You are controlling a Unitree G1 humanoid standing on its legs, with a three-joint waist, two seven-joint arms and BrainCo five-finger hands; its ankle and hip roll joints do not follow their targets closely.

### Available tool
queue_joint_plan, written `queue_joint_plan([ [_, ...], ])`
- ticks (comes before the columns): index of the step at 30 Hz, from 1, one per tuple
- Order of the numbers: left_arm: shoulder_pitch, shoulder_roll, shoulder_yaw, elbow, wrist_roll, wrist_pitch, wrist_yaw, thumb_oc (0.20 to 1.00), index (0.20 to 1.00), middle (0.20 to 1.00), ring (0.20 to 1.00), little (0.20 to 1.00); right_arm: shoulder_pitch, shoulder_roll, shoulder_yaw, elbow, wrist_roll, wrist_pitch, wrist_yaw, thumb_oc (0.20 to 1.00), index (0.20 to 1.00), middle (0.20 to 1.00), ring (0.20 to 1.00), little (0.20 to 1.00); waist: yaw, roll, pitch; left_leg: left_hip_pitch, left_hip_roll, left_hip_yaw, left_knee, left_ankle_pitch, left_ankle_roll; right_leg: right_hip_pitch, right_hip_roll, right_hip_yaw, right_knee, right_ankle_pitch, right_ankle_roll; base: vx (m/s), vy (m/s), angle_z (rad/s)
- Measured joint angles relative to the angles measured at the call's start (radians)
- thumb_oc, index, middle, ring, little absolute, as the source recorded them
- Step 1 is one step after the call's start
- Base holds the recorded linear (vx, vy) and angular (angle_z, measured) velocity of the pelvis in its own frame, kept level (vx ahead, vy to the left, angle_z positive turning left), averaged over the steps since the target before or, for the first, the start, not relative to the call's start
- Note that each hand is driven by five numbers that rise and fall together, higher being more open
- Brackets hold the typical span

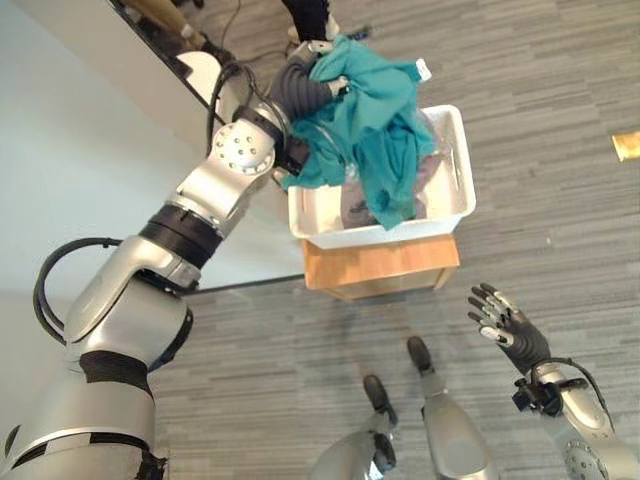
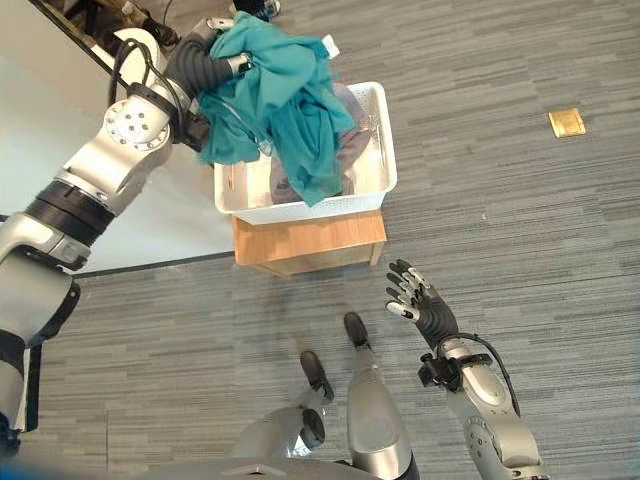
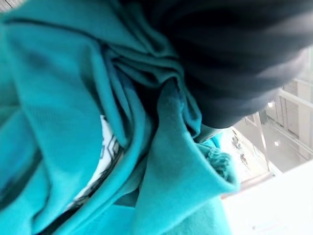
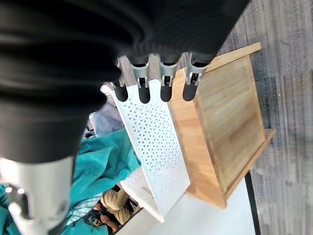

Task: Pick up bed clothes into laundry basket.

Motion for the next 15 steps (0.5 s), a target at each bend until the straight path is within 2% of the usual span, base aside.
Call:
queue_joint_plan([
  [4, -0.065, -0.001, -0.018, 0.095, 0.002, -0.002, 0.016, 0.200, 0.200, 0.200, 0.200, 0.200, -0.017, -0.001, 0.008, 0.004, 0.000, -0.003, 0.000, 1.000, 1.000, 1.000, 1.000, 1.000, -0.002, -0.025, 0.023, -0.008, 0.000, 0.000, 0.000, 0.000, 0.000, -0.008, 0.000, 0.001, 0.000, 0.000, -0.001, -0.06, 0.000, -0.01],
  [9, -0.066, -0.001, -0.023, 0.110, 0.044, -0.001, 0.020, 0.200, 0.200, 0.200, 0.200, 0.200, -0.025, -0.013, 0.040, 0.006, 0.000, -0.016, 0.000, 1.000, 1.000, 1.000, 1.000, 1.000, -0.001, -0.040, 0.046, -0.053, -0.004, 0.004, 0.000, 0.006, 0.008, -0.055, -0.002, 0.007, 0.000, 0.017, -0.001, -0.05, 0.002, -0.03],
  [11, -0.064, -0.003, -0.049, 0.121, 0.080, 0.002, 0.019, 0.200, 0.200, 0.200, 0.200, 0.200, -0.028, -0.014, 0.049, 0.006, 0.000, -0.024, 0.000, 1.000, 1.000, 1.000, 1.000, 1.000, -0.002, -0.064, 0.080, -0.058, -0.004, 0.016, 0.000, 0.006, 0.008, -0.062, -0.001, 0.015, 0.001, 0.022, -0.002, -0.09, 0.015, -0.11],
  [13, -0.063, -0.018, -0.050, 0.131, 0.107, 0.001, 0.020, 0.200, 0.200, 0.200, 0.200, 0.200, -0.025, -0.017, 0.062, 0.006, -0.001, -0.034, -0.001, 1.000, 1.000, 1.000, 1.000, 1.000, -0.002, -0.073, 0.090, -0.076, -0.006, 0.018, 0.000, 0.007, 0.009, -0.081, -0.002, 0.017, 0.001, 0.026, -0.001, -0.07, 0.016, -0.04],
  [14, -0.064, -0.022, -0.054, 0.139, 0.122, 0.001, 0.018, 0.379, 0.379, 0.379, 0.379, 0.379, -0.032, -0.017, 0.071, 0.006, -0.003, -0.034, -0.001, 1.000, 1.000, 1.000, 1.000, 1.000, -0.001, -0.077, 0.105, -0.078, -0.006, 0.021, 0.000, 0.009, 0.012, -0.084, -0.003, 0.019, 0.001, 0.030, 0.000, -0.03, 0.023, -0.04],
  [15, -0.061, -0.022, -0.074, 0.149, 0.153, 0.004, 0.011, 1.000, 1.000, 1.000, 1.000, 1.000, -0.035, -0.017, 0.074, 0.006, -0.004, -0.034, -0.002, 1.000, 1.000, 1.000, 1.000, 1.000, -0.002, -0.080, 0.121, -0.078, -0.008, 0.023, 0.000, 0.010, 0.012, -0.084, -0.004, 0.021, 0.001, 0.032, -0.001, -0.02, 0.034, -0.05],
])
